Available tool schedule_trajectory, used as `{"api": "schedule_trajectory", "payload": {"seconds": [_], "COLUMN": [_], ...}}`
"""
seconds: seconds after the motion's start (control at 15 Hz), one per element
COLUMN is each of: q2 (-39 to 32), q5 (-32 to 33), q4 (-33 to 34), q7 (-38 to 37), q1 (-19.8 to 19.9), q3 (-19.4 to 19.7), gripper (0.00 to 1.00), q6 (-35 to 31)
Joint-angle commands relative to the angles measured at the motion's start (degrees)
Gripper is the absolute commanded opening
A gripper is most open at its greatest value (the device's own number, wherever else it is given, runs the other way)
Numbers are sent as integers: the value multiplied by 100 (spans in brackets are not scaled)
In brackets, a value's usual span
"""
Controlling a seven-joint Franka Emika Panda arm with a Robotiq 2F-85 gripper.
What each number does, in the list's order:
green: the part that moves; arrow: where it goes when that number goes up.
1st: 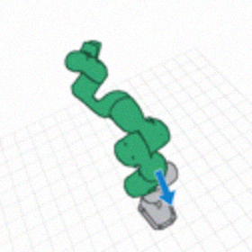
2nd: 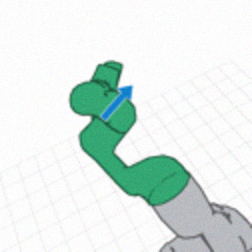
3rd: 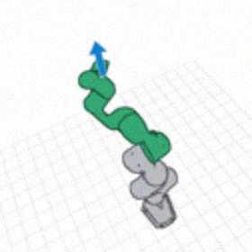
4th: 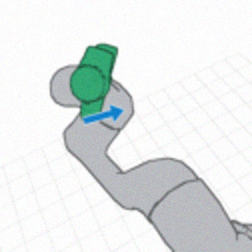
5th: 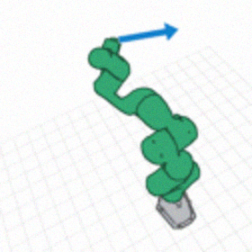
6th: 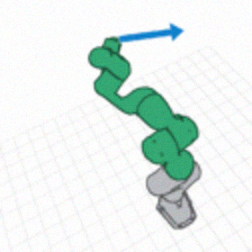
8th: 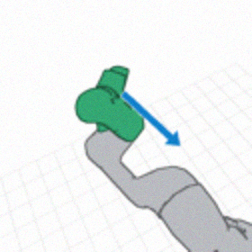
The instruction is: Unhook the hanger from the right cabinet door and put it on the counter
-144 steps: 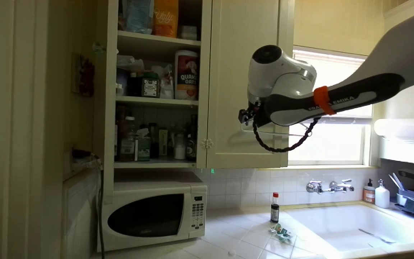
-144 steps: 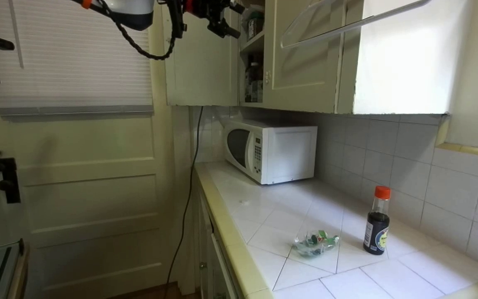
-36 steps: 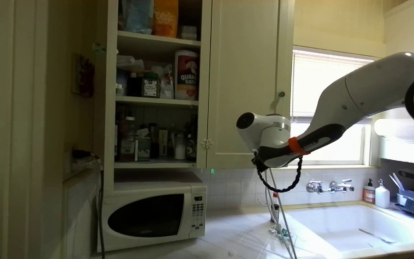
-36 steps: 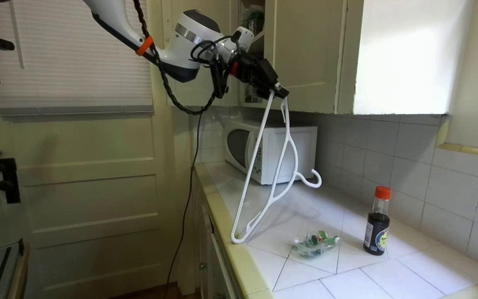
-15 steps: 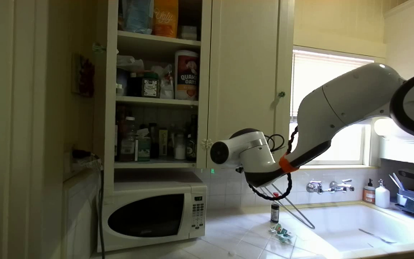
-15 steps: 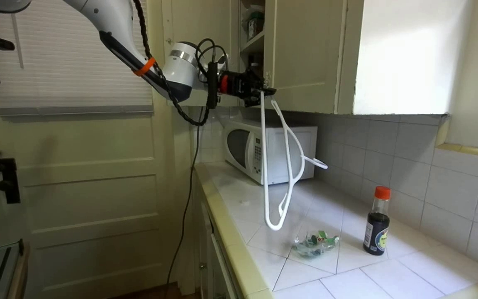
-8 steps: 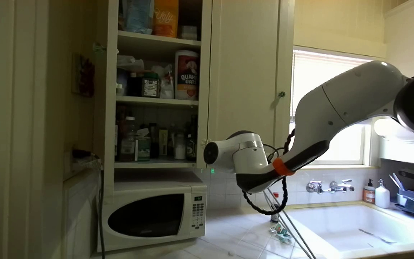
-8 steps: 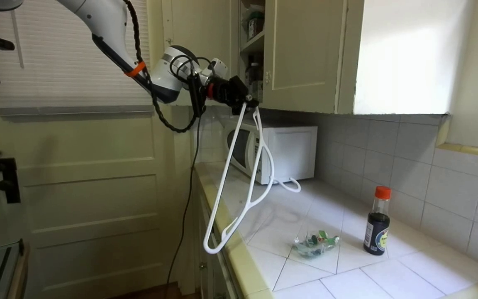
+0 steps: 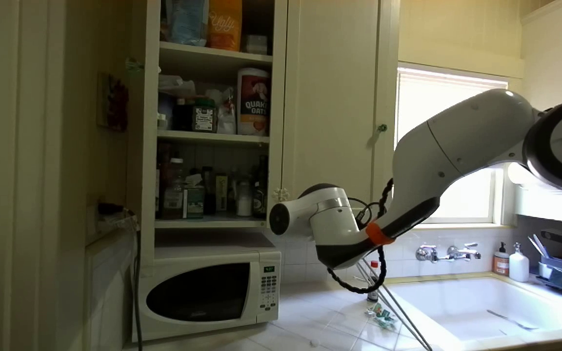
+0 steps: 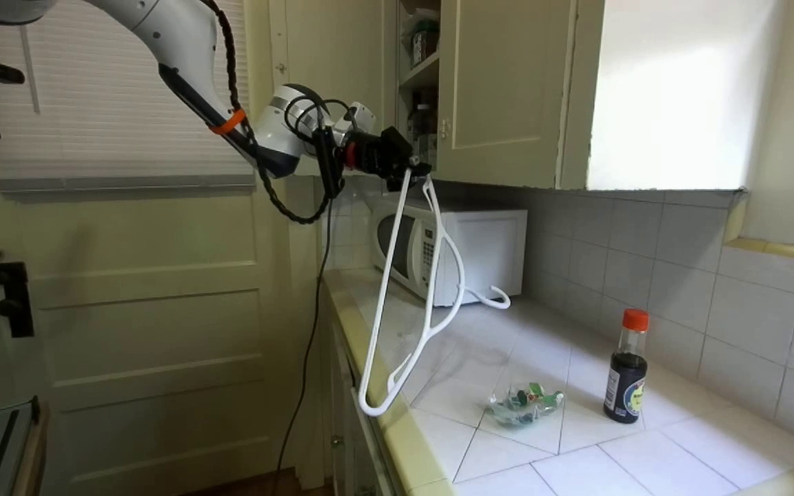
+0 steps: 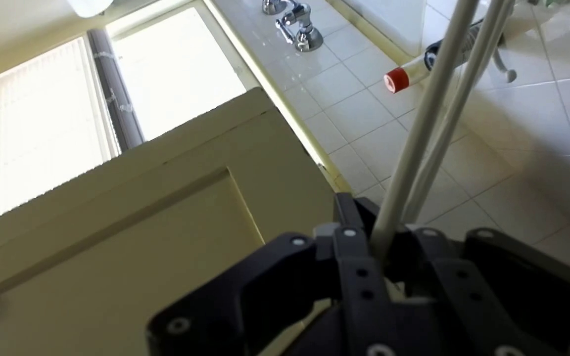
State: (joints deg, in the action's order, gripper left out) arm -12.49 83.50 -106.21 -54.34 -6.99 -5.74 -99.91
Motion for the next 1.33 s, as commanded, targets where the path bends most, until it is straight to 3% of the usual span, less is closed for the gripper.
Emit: {"api": "schedule_trajectory", "payload": {"seconds": [0.0, 0.67, 0.8, 1.27], "q2": [-815, -2440, -2550, -2514], "q5": [666, 2005, 2105, 2486], "q4": [386, 1254, 1268, 1070], "q7": [-250, -158, 60, 595], "q1": [-256, -623, -559, -401], "q3": [-50, 110, 93, -65], "gripper": [2, 2, 2, 2], "q6": [383, 1404, 1365, 102]}}
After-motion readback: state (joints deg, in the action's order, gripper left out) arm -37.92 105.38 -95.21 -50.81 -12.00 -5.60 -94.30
